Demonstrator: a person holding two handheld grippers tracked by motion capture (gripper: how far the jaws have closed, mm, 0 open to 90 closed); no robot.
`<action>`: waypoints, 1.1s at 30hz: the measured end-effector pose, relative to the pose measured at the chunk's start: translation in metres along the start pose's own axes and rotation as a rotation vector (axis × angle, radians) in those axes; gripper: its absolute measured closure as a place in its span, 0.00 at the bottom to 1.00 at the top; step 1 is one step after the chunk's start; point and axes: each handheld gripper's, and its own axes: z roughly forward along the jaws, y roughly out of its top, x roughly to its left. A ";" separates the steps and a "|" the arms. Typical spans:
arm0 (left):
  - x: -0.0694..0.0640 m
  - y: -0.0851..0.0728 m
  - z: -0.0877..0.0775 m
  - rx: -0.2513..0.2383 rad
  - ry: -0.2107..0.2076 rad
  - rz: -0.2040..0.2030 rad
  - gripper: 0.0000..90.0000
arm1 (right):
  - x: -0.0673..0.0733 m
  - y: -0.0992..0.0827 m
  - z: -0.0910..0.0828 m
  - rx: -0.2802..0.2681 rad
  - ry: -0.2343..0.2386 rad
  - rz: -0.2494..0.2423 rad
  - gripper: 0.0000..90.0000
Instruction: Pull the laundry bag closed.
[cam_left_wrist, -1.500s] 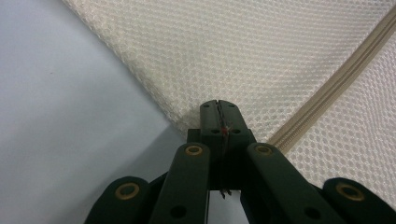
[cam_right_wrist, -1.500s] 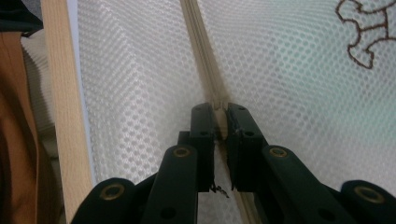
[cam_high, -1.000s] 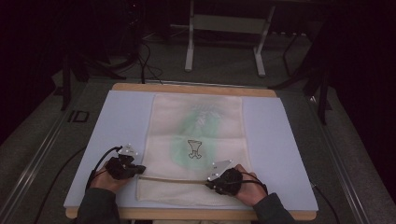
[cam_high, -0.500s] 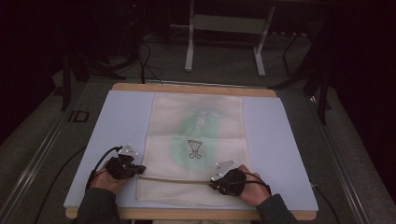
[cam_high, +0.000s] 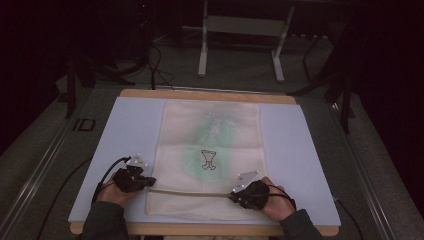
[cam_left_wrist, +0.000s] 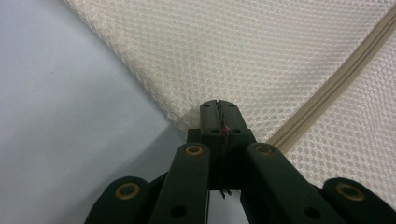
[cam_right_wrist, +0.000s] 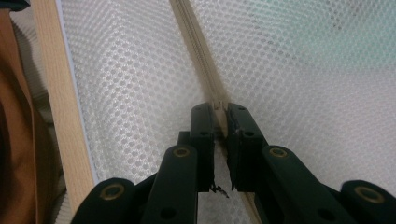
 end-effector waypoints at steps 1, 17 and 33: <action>0.000 0.000 0.000 0.000 0.000 0.000 1.00 | 0.000 -0.001 0.000 0.001 -0.001 0.002 0.91; 0.000 0.000 0.000 -0.002 0.000 -0.004 1.00 | -0.004 -0.009 -0.007 0.000 -0.002 0.018 0.91; 0.001 0.000 0.000 -0.001 -0.004 -0.001 1.00 | -0.012 -0.019 -0.016 0.003 0.002 0.045 0.91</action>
